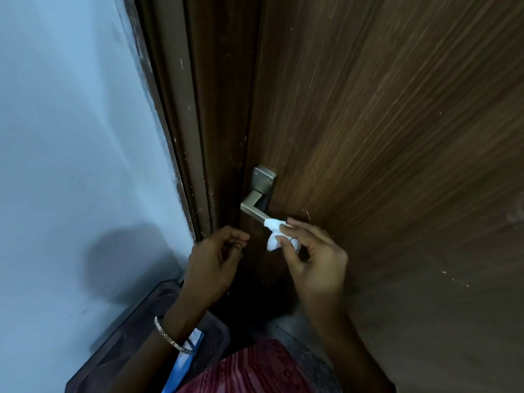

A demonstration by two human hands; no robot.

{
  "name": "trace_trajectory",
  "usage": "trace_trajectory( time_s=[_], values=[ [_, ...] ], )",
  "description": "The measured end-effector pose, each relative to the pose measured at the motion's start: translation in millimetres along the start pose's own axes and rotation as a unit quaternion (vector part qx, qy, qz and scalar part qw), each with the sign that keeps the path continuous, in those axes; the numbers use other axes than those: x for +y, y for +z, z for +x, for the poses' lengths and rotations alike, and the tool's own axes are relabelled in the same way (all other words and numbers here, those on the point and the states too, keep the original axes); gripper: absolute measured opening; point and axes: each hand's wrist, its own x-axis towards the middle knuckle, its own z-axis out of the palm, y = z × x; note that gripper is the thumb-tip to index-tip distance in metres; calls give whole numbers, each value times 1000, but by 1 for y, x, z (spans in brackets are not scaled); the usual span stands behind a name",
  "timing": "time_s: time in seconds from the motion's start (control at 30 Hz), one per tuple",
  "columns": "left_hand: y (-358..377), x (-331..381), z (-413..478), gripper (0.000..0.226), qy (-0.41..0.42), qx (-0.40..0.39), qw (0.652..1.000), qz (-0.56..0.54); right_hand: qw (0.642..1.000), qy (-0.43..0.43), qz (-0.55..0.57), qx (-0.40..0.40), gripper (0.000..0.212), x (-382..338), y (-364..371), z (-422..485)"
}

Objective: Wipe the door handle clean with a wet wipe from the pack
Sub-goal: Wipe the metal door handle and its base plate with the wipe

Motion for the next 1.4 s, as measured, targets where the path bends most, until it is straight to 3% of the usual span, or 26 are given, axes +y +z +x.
trace_trajectory(
  time_s=[0.07, 0.17, 0.3, 0.37, 0.53, 0.63, 0.73, 0.8, 0.93, 1.07, 1.23, 1.4],
  values=[
    [-2, 2, -1, 23, -11, -3, 1000, -16, 998, -49, -49, -9, 14, -7, 10, 7],
    [-5, 4, -4, 29, -21, -10, 999, -32, 982, -111, -137, -68, 27, -22, 35, 21],
    [-6, 6, -7, 45, -19, -3, 1000, -19, 963, -126, -209, -116, 26, -37, 59, 28],
    [-5, 5, -7, 40, -26, 5, 999, -30, 961, -127, -207, -130, 32, -38, 50, 27],
    [-3, 12, -4, 25, -87, -25, 990, -111, 974, -122, -178, -68, 21, -18, 6, 13],
    [-2, 22, 1, 28, -175, -106, 944, -259, 966, -180, -185, 32, 20, -7, -16, 9],
    [0, 27, 5, 35, -262, -179, 842, -436, 947, -243, -187, 93, 19, 10, -20, 24],
    [3, 28, 8, 37, -289, -189, 792, -504, 925, -298, -221, 81, 20, 29, -14, 34],
    [9, 29, 12, 50, -313, -191, 761, -535, 882, -385, -269, -34, 17, 77, 11, 20],
    [13, 29, 13, 57, -318, -188, 751, -547, 875, -384, -284, -85, 13, 94, 21, 4],
    [17, 29, 15, 62, -318, -184, 753, -546, 910, -340, -237, 34, 16, 51, 0, 35],
    [21, 29, 19, 66, -322, -189, 751, -545, 898, -357, -189, 175, 18, -18, -24, 95]
  ],
)
